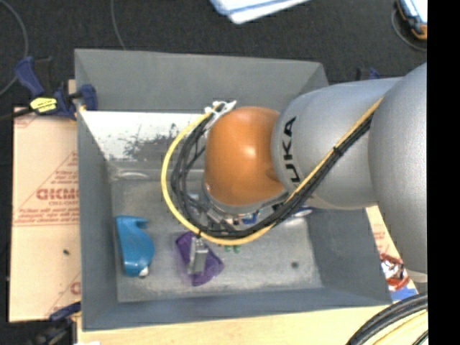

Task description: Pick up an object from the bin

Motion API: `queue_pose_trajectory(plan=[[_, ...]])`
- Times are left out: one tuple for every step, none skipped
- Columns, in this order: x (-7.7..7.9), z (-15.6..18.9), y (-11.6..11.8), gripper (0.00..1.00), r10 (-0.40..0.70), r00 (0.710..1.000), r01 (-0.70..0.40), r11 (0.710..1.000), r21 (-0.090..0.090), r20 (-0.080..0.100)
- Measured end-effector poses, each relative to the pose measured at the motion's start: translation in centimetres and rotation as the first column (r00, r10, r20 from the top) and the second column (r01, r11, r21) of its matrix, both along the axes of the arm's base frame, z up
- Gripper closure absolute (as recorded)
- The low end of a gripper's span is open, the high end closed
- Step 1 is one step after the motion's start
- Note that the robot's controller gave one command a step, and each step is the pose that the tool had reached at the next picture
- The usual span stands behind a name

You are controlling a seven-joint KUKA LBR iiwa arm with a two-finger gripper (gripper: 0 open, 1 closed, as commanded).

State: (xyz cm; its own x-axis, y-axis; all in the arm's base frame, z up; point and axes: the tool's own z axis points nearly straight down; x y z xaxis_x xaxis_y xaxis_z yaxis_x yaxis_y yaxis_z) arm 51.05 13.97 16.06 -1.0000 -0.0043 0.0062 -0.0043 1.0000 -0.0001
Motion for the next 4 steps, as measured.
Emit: queue_pose_trajectory(plan=[[0.2, 0.4, -0.1, 0.00, -0.005, 1.000, 0.005, 1.000, 0.001, 0.008], [-0.4, -8.4, -2.1, 0.00, -0.337, 0.941, 0.337, 0.941, -0.002, 0.002], [-0.7, -2.3, -2.2, 0.00, -0.273, 0.962, 0.273, 0.962, 0.003, 0.011], [-2.9, -6.2, -1.0, 0.00, -0.489, 0.872, 0.489, 0.872, -0.004, 0.000]])
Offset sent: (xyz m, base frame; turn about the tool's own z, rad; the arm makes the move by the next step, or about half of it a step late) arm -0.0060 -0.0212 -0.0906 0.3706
